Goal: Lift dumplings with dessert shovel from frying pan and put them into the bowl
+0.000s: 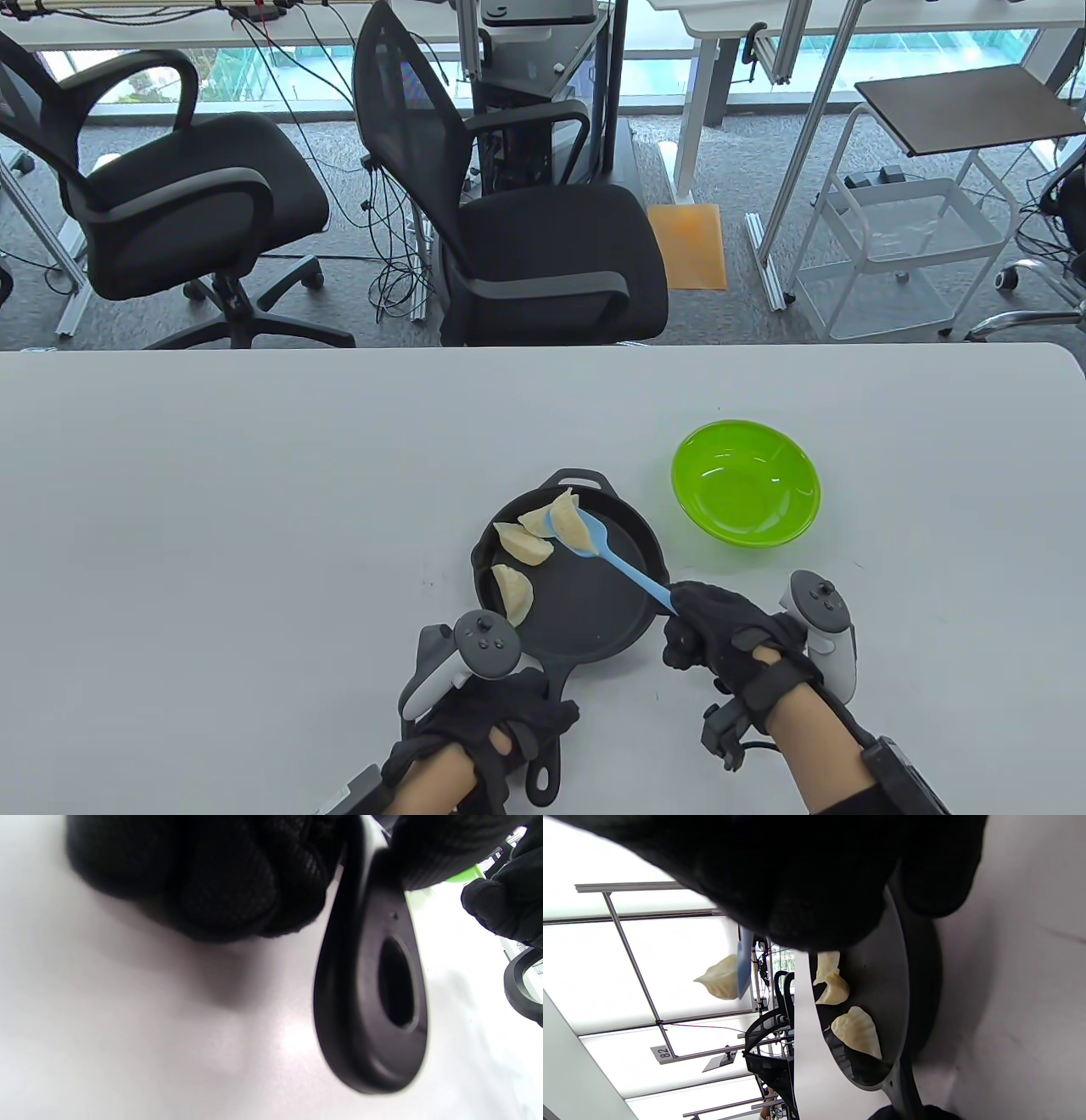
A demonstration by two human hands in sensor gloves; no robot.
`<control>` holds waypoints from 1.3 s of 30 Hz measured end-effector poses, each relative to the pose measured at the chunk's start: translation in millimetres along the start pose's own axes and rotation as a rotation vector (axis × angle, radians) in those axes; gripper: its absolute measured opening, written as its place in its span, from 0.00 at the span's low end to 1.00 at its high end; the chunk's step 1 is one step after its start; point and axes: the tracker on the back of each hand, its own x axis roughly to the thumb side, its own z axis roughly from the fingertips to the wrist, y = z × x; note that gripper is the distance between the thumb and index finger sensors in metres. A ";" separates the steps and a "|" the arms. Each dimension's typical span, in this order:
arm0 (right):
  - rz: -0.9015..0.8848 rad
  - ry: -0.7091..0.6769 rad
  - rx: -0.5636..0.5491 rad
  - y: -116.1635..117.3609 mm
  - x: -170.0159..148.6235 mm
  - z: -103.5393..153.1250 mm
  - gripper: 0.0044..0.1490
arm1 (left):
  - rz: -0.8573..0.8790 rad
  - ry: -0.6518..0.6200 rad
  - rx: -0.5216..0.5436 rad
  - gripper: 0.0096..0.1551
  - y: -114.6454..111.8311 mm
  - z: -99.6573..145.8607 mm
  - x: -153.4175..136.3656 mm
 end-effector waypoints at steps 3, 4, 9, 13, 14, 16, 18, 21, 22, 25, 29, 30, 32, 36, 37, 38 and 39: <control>-0.025 -0.006 -0.033 -4.5 -0.1 0.8 0.34 | 0.000 0.000 0.000 0.39 0.0 0.0 0.0; -0.030 -0.008 -0.047 -6.3 -0.2 1.1 0.34 | 0.000 0.000 0.000 0.39 0.0 0.0 0.0; -0.076 -0.016 -0.124 -13.9 -1.9 2.2 0.34 | 0.000 0.000 0.000 0.39 0.0 0.0 0.0; -0.111 -0.020 -0.199 -21.2 -4.0 3.7 0.35 | 0.000 0.000 0.000 0.39 0.0 0.0 0.0; -0.117 -0.020 -0.209 -22.3 -4.4 3.9 0.35 | 0.000 0.000 0.000 0.39 0.0 0.0 0.0; -0.143 -0.023 -0.252 -27.0 -5.8 5.0 0.35 | 0.000 0.000 0.000 0.39 0.0 0.0 0.0; -0.165 -0.021 -0.294 -31.2 -7.0 6.2 0.35 | 0.000 0.000 0.000 0.39 0.0 0.0 0.0; -0.182 -0.015 -0.345 -36.8 -9.2 7.5 0.35 | 0.000 0.000 0.000 0.39 0.0 0.0 0.0; -0.192 -0.011 -0.368 -39.7 -10.4 7.9 0.35 | 0.000 0.000 0.000 0.39 0.0 0.0 0.0; -0.210 0.001 -0.413 -46.9 -13.5 8.3 0.36 | 0.000 0.000 0.000 0.39 0.0 0.0 0.0; -0.194 0.027 -0.456 -56.2 -15.9 9.5 0.36 | 0.000 0.000 0.000 0.39 0.0 0.0 0.0; -0.191 0.032 -0.465 -57.5 -16.6 9.8 0.36 | 0.000 0.000 0.000 0.39 0.0 0.0 0.0; -0.198 0.049 -0.485 -60.2 -19.0 10.2 0.36 | 0.000 0.000 0.000 0.39 0.0 0.0 0.0; -0.185 0.077 -0.521 -64.2 -21.5 10.8 0.37 | 0.000 0.000 0.000 0.39 0.0 0.0 0.0; -0.182 0.081 -0.524 -64.7 -21.7 11.0 0.37 | 0.000 0.000 0.000 0.39 0.0 0.0 0.0; -0.183 0.083 -0.526 -65.1 -21.8 11.0 0.37 | 0.000 0.000 0.000 0.39 0.0 0.0 0.0; -0.185 0.086 -0.528 -65.2 -21.7 11.1 0.37 | 0.000 0.000 0.000 0.39 0.0 0.0 0.0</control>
